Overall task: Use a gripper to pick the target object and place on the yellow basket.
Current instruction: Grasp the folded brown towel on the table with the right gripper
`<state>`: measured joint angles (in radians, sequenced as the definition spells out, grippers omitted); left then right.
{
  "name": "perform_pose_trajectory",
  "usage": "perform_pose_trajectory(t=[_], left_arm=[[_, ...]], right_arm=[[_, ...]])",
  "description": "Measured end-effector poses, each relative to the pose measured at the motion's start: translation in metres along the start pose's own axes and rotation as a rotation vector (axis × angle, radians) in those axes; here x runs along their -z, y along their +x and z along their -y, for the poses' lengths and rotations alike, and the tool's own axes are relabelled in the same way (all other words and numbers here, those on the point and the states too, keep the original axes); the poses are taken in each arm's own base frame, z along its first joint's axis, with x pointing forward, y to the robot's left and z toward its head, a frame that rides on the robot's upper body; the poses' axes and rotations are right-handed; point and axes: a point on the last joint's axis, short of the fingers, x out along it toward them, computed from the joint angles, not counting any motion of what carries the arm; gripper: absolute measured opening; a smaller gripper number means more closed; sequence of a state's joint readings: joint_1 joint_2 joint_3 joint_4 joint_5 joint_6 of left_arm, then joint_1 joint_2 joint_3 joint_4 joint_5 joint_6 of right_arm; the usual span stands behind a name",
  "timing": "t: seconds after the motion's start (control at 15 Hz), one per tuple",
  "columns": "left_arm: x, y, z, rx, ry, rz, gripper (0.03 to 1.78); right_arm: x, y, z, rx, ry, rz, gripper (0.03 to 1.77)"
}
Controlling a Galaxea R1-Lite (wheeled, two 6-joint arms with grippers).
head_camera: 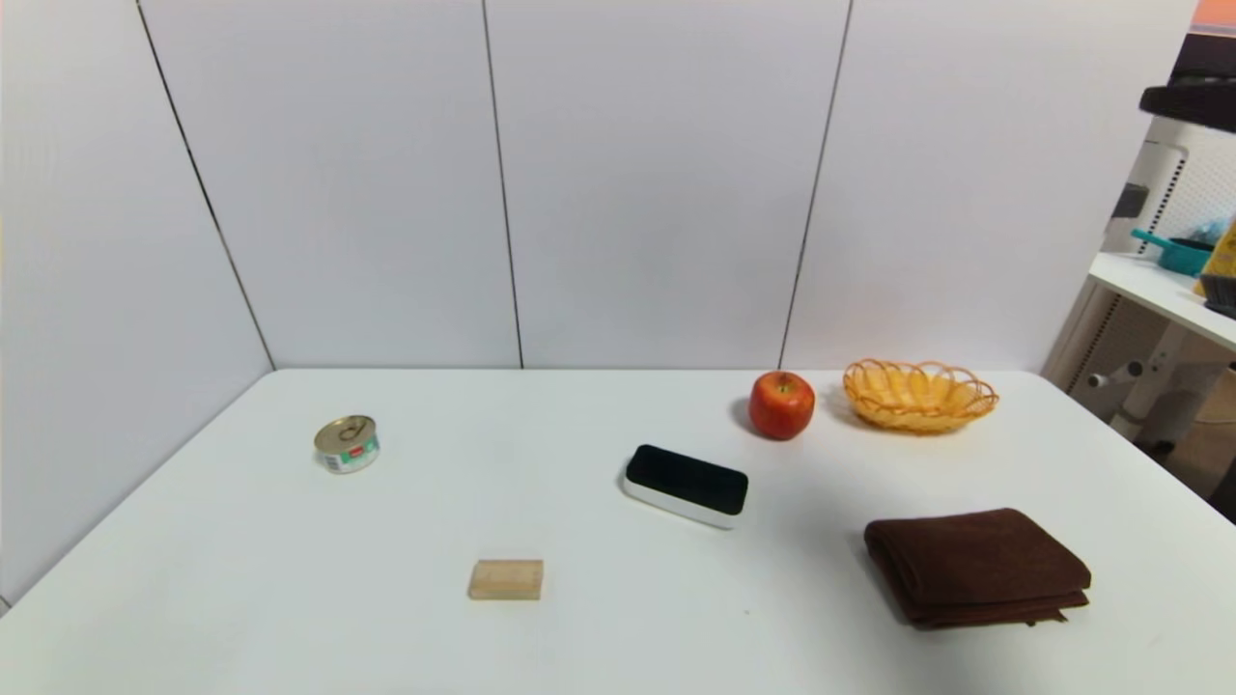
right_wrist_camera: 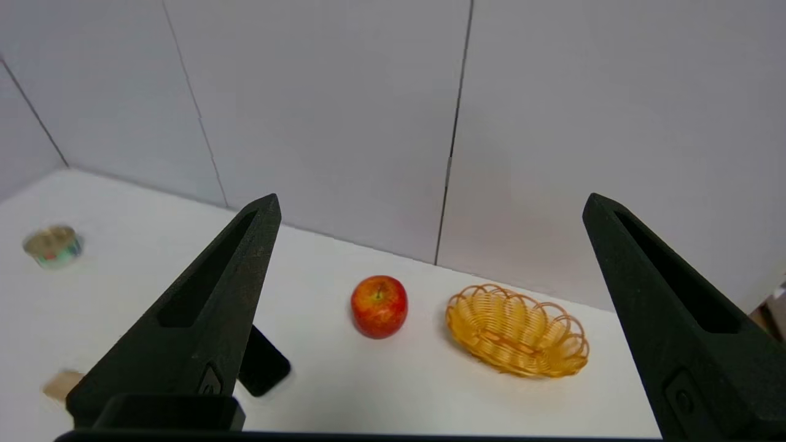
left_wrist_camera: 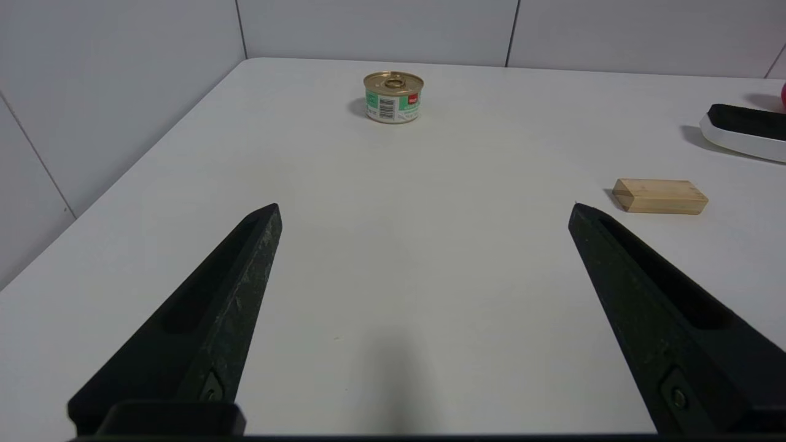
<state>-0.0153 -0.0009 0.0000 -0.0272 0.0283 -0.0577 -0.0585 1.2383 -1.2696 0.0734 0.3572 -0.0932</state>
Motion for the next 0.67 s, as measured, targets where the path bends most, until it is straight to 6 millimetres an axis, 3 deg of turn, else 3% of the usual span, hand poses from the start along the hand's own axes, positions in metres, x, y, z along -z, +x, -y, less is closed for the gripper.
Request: perform_pose_trajectory(t=[0.33, 0.67], left_arm=[[0.000, 0.000, 0.000, 0.000, 0.000, 0.000, 1.69], [0.000, 0.000, 0.000, 0.000, 0.000, 0.000, 1.69]], right_arm=[[0.039, 0.024, 0.026, -0.239, -0.331, -0.201, 1.70], [0.097, 0.023, 0.035, -0.586, -0.572, -0.438, 1.70]])
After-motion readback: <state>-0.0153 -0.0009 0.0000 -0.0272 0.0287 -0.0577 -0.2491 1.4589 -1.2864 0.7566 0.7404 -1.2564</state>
